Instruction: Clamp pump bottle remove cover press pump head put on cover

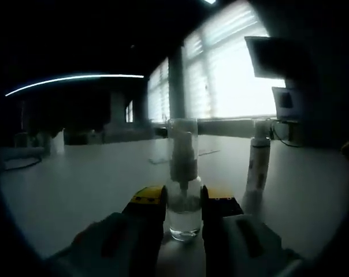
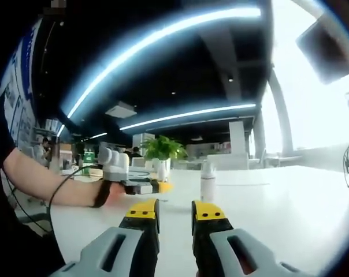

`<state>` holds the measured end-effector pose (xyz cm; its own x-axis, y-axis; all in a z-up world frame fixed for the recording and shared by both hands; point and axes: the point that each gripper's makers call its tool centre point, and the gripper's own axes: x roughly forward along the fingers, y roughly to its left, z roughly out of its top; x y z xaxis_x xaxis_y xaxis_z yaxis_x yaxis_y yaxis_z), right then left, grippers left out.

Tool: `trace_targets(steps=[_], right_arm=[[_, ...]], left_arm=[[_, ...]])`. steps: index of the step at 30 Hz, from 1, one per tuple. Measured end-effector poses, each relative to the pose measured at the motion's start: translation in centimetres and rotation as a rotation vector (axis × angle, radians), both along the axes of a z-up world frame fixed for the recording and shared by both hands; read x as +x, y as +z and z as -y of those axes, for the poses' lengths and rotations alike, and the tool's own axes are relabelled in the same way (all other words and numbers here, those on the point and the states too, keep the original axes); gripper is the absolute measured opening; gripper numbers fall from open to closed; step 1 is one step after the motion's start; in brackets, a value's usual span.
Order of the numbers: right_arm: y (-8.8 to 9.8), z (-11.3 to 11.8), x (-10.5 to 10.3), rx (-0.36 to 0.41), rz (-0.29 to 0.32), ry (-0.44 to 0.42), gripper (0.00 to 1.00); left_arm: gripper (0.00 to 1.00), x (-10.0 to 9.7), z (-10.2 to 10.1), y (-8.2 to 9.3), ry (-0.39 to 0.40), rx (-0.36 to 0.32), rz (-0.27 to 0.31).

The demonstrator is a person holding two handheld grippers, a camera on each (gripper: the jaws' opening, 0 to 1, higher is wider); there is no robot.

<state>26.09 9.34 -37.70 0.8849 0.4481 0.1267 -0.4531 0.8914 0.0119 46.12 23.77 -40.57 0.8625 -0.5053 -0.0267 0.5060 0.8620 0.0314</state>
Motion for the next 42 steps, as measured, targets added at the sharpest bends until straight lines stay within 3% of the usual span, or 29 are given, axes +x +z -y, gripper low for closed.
trace_targets(steps=[6, 18, 23, 28, 37, 42], right_arm=[[0.0, 0.1, 0.1, -0.007, 0.005, -0.003, 0.16], [-0.1, 0.1, 0.1, -0.009, 0.000, -0.004, 0.16], [0.0, 0.3, 0.1, 0.002, 0.003, -0.006, 0.16], [0.0, 0.4, 0.2, 0.002, 0.001, -0.008, 0.16], [0.1, 0.2, 0.0, 0.011, 0.003, 0.002, 0.16], [-0.1, 0.1, 0.0, 0.002, -0.001, 0.004, 0.16]], left_arm=[[0.16, -0.1, 0.2, 0.0, -0.011, 0.002, 0.002], [0.29, -0.8, 0.1, 0.9, -0.048, -0.021, 0.033], [0.32, -1.8, 0.3, 0.9, -0.077, -0.015, 0.031], [0.32, -3.2, -0.1, 1.6, -0.105, -0.045, 0.046], [0.33, -4.5, -1.1, 2.0, -0.133, -0.101, 0.019], [0.32, -6.4, -1.1, 2.7, -0.170, -0.059, 0.047]])
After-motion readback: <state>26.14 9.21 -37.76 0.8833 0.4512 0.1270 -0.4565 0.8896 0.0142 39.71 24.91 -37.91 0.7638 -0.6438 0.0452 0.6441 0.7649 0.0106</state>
